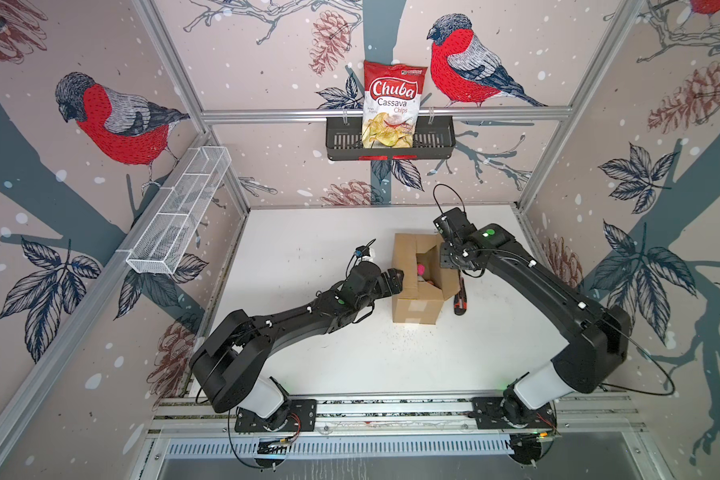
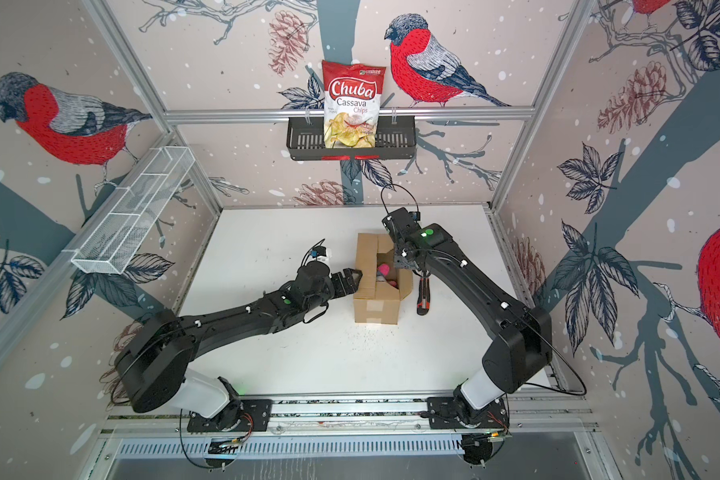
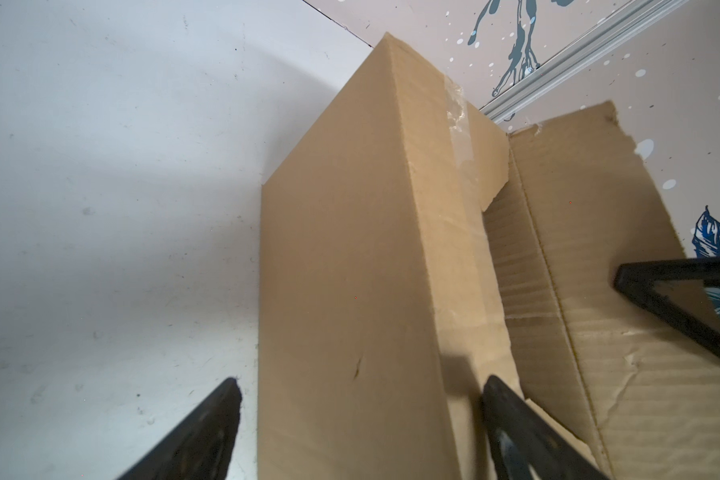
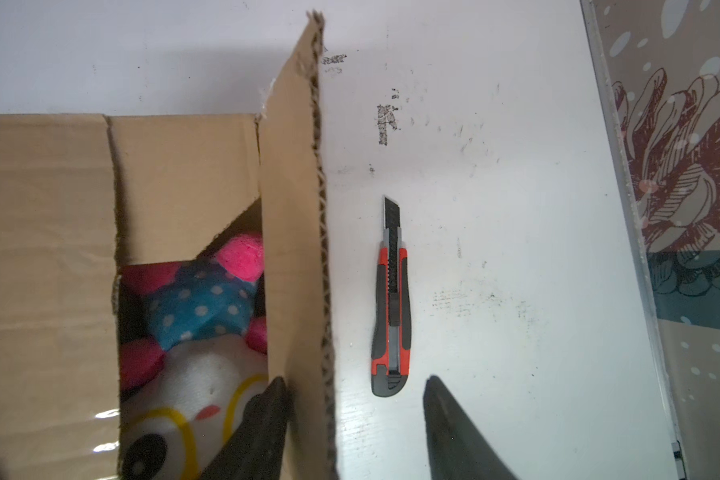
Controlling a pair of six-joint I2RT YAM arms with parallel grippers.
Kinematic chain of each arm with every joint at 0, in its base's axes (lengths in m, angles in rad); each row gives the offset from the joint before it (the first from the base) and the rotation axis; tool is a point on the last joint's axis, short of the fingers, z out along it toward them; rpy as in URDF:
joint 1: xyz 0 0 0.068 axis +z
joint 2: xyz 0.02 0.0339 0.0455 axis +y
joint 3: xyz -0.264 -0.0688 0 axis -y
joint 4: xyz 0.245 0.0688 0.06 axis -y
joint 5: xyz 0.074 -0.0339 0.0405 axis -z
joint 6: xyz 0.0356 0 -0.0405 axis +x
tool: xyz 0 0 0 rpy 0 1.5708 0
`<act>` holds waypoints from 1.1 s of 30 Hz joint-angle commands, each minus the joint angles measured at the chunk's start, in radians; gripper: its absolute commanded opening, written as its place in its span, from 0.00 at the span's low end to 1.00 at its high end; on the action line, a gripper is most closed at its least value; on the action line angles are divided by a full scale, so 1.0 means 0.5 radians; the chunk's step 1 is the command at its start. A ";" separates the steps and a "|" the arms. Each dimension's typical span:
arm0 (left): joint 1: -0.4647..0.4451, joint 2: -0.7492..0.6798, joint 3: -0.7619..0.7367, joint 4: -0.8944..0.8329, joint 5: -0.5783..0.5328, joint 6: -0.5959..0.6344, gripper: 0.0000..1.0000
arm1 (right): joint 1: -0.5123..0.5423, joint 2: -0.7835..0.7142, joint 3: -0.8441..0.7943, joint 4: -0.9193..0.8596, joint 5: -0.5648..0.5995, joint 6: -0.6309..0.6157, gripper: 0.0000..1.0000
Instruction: Unpack the express box
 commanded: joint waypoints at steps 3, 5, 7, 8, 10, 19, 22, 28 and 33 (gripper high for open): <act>-0.013 0.027 0.032 -0.168 -0.069 0.014 0.89 | -0.067 -0.061 -0.077 0.054 -0.024 -0.055 0.49; -0.016 0.034 0.038 -0.169 -0.070 0.010 0.89 | -0.107 -0.084 -0.141 0.115 -0.077 -0.085 0.49; -0.021 0.037 0.038 -0.168 -0.074 0.005 0.89 | -0.131 -0.100 -0.221 0.207 -0.174 -0.122 0.49; -0.024 0.036 0.038 -0.166 -0.080 0.002 0.89 | -0.140 -0.110 -0.264 0.266 -0.226 -0.141 0.49; -0.028 0.041 0.038 -0.160 -0.081 -0.004 0.89 | -0.149 -0.121 -0.343 0.370 -0.325 -0.161 0.50; -0.049 0.096 0.078 -0.154 -0.081 -0.008 0.89 | -0.162 -0.104 -0.492 0.633 -0.587 -0.192 0.50; -0.056 0.108 0.084 -0.147 -0.079 -0.005 0.89 | -0.165 -0.131 -0.573 0.748 -0.699 -0.194 0.52; -0.056 0.111 0.087 -0.147 -0.077 -0.005 0.88 | -0.190 -0.186 -0.618 0.745 -0.673 -0.119 0.52; -0.056 0.064 0.094 -0.159 -0.093 0.007 0.89 | -0.196 -0.305 -0.470 0.585 -0.553 -0.079 0.50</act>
